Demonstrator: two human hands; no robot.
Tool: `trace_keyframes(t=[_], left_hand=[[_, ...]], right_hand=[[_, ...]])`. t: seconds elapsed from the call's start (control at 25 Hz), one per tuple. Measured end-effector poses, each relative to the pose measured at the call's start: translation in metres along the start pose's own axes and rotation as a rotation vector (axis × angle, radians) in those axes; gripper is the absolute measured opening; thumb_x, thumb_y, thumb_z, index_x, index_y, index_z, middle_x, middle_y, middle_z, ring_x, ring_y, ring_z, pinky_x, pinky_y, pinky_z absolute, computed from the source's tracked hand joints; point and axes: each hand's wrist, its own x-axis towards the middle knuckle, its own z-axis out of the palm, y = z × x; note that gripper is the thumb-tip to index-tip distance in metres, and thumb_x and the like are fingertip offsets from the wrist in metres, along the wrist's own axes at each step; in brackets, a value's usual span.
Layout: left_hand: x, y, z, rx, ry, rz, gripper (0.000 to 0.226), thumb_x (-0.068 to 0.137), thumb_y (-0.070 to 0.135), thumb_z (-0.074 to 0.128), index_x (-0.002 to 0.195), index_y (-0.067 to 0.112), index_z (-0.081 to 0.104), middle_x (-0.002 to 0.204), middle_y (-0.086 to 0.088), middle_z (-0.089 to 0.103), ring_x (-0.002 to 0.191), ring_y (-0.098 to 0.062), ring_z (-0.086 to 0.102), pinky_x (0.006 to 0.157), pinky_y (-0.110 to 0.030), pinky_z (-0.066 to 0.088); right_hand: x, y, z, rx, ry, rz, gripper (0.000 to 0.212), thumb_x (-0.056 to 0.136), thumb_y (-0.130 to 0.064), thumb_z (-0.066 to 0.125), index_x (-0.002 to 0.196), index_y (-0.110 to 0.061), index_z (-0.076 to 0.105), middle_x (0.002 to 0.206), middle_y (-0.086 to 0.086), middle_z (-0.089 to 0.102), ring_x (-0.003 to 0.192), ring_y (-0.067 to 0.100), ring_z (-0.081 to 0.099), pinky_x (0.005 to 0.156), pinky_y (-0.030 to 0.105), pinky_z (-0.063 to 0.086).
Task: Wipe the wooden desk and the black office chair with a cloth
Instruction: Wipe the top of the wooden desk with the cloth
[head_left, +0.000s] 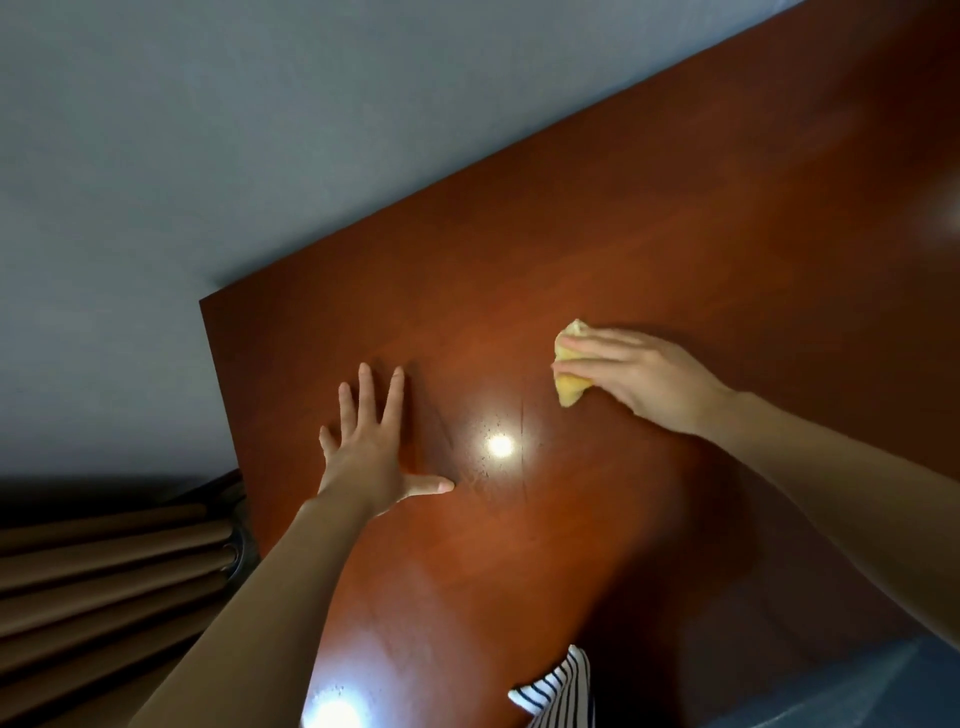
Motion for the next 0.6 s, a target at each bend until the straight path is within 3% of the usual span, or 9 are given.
trace_keyframes(t=[0.12,0.24,0.48,0.6], left_hand=[[0.012,-0.006,-0.006,-0.019,-0.030,-0.017,0.144,0.053,0.073,0.071,0.143,0.029,-0.032,0.148,-0.004,-0.043,0.139,-0.032,-0.031,0.114,-0.063,0.004],[0.017,-0.008,-0.006,-0.005,-0.061,-0.014,0.145,0.052,0.076,0.070,0.142,0.027,-0.033,0.147,-0.006,-0.043,0.138,-0.035,-0.033,0.113,-0.064,0.003],[0.021,-0.007,-0.007,0.011,-0.066,-0.020,0.146,0.052,0.075,0.070,0.142,0.026,-0.033,0.148,-0.008,-0.042,0.138,-0.037,-0.032,0.112,-0.064,0.003],[0.022,-0.008,-0.007,0.011,-0.069,-0.022,0.146,0.051,0.075,0.071,0.144,0.025,-0.031,0.149,-0.008,-0.040,0.138,-0.037,-0.031,0.112,-0.064,0.004]], right_hand=[[0.030,0.013,-0.013,-0.078,0.163,0.096,0.044,0.091,0.000,0.055,0.130,-0.019,0.056,0.144,0.003,0.044,0.135,0.026,0.038,0.111,0.041,0.032],[0.062,0.019,-0.019,-0.042,0.247,0.235,0.041,0.094,-0.004,0.051,0.131,-0.018,0.055,0.145,0.005,0.043,0.135,0.029,0.037,0.107,0.048,0.037],[0.138,0.002,-0.008,-0.082,0.423,0.606,0.042,0.098,-0.007,0.040,0.139,-0.016,0.044,0.151,0.005,0.032,0.138,0.026,0.028,0.110,0.033,0.027],[0.146,-0.021,0.004,-0.079,0.373,0.506,0.044,0.098,-0.006,0.039,0.139,-0.018,0.044,0.151,0.005,0.032,0.139,0.027,0.026,0.110,0.033,0.025]])
